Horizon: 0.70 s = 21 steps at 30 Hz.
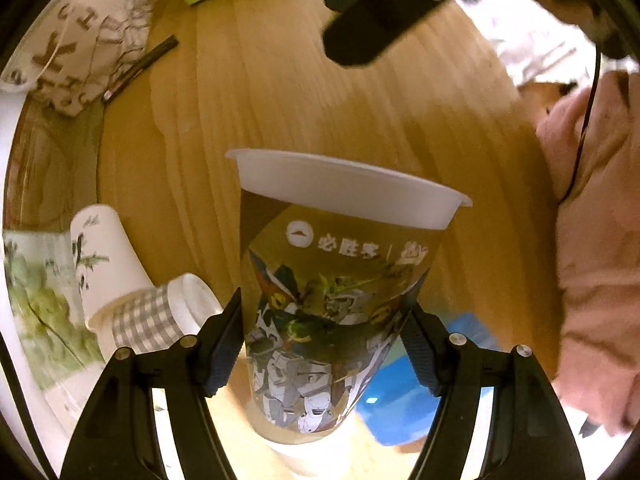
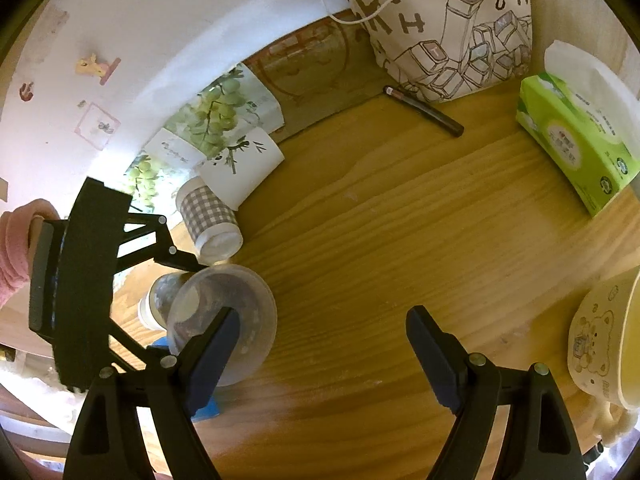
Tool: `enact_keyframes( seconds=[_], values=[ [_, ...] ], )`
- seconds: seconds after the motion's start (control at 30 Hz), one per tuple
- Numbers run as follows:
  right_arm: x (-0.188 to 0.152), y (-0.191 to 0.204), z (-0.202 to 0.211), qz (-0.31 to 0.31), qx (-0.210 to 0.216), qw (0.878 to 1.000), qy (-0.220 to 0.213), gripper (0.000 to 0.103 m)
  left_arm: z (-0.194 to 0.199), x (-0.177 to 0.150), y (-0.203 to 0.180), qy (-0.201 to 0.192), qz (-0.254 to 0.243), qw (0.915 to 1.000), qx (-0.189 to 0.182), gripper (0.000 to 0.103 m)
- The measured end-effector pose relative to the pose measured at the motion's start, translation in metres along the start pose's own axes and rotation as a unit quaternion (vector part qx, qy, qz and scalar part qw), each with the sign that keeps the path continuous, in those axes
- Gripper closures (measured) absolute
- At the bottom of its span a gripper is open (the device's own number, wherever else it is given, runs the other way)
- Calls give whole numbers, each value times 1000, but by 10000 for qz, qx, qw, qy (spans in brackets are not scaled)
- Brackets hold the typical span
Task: Flip cup upright
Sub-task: 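Lift the printed cup with the left gripper and rotate it rim-up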
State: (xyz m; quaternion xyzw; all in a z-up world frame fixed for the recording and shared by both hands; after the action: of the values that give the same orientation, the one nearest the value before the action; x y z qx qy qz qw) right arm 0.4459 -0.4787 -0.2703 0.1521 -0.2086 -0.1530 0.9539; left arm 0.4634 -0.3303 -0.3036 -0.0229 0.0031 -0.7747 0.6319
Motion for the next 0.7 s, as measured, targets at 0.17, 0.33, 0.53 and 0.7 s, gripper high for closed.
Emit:
enact_keyframes(
  seconds=[0.17, 0.33, 0.53, 0.7],
  values=[
    [-2, 5, 6, 50, 100, 9999, -63, 17, 12, 7, 5, -40, 798, 9960, -400, 29],
    [-4, 11, 12, 109, 179, 9997, -120, 17, 23, 6, -1, -166, 1552, 9855, -666, 29],
    [-7, 21, 20, 217, 183, 9994, -203, 17, 37, -7, -2, -281, 2756, 9549, -1070, 29],
    [-9, 33, 28, 459, 164, 9987, -169, 17, 42, -24, 11, -439, 3798, 9176, -1087, 29]
  ],
)
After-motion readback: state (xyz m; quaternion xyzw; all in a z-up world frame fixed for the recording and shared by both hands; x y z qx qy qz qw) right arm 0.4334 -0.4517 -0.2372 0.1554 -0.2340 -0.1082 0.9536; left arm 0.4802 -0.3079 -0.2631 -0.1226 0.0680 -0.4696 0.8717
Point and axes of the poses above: each gripper's, at about its wrist camera, not at the fingertips, and z roughly against the way its jaws point, y to its left, x to its top, the point moved 7 cm from there along -z, roughly the way its jaws point, and after that the axes turned 8 degrees about z, right-handed, at the moved point
